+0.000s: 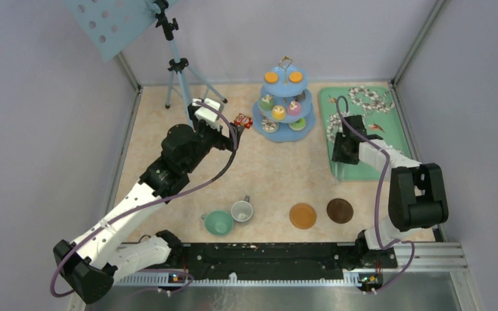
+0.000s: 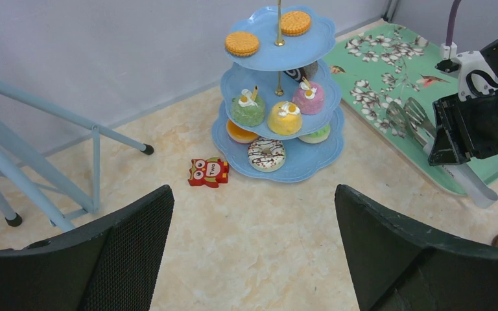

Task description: Serve the afternoon tea

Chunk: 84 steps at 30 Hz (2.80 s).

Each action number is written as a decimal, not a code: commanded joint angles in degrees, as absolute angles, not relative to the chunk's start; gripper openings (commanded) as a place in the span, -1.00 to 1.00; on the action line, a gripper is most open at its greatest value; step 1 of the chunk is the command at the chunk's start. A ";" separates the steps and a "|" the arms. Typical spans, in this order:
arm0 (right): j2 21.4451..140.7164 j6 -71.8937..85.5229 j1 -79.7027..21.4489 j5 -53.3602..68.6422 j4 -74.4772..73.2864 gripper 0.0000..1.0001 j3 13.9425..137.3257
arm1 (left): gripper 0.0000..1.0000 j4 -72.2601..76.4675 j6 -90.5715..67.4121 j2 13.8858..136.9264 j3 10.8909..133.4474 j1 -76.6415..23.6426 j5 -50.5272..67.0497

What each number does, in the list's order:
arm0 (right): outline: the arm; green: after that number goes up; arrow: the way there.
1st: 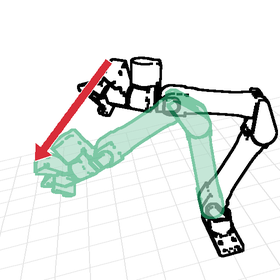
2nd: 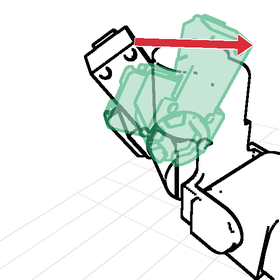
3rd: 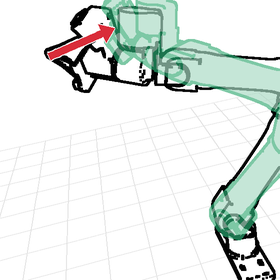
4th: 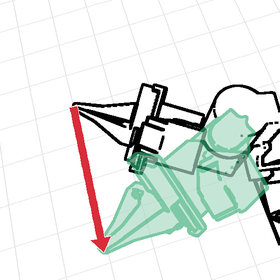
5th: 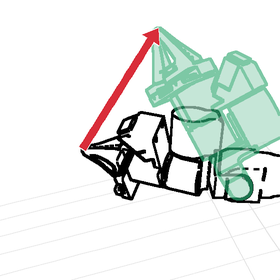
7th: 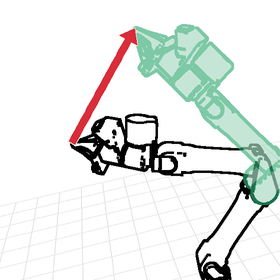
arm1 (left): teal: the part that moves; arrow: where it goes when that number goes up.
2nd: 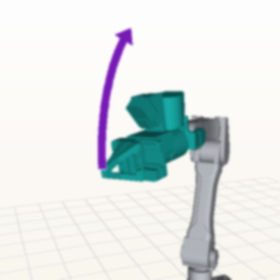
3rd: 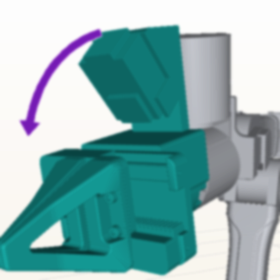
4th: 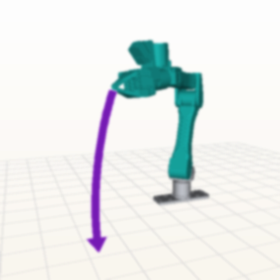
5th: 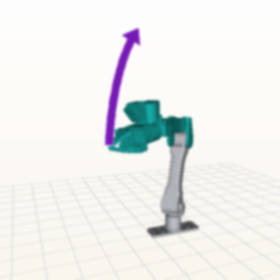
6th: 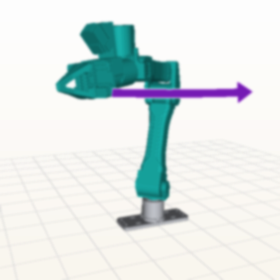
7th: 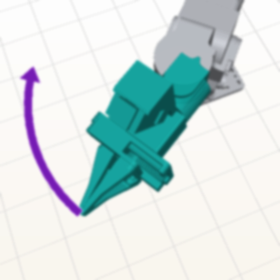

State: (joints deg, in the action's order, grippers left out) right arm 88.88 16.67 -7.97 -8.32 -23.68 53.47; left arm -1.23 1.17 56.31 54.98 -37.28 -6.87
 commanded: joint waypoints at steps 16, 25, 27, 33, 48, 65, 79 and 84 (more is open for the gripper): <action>90.50 20.77 -9.03 -13.68 -16.33 0.39 49.56 | 0.97 1.67 0.26 56.28 54.93 -37.09 -6.24; 90.58 20.30 -8.97 -13.33 -28.74 -0.06 58.88 | 0.97 1.61 0.19 56.14 54.94 -37.15 -6.41; 90.13 20.27 -9.02 -13.80 -35.42 -0.07 63.30 | 0.98 1.58 0.19 56.13 54.95 -37.14 -6.48; 87.72 18.35 -7.35 -13.44 -50.20 -0.03 71.05 | 0.97 1.63 -1.46 56.14 55.02 -37.18 -5.71; 86.05 14.42 8.93 1.71 -61.56 0.01 76.38 | 0.97 1.85 -1.82 56.17 54.76 -37.44 -5.10; 93.13 13.39 10.78 0.18 -64.20 0.06 79.89 | 0.97 2.00 -1.42 56.34 54.67 -38.36 -5.62; 96.23 13.26 12.68 -0.27 -63.25 0.05 80.94 | 0.97 1.87 -1.07 56.30 54.67 -38.85 -6.24; 96.12 12.97 12.66 -0.26 -63.70 0.00 81.35 | 0.97 1.85 -0.97 56.27 54.67 -38.85 -6.41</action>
State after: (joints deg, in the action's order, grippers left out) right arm 96.49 13.52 11.90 -0.19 -63.86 78.15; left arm -1.15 -1.32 56.42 54.68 -38.54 -5.67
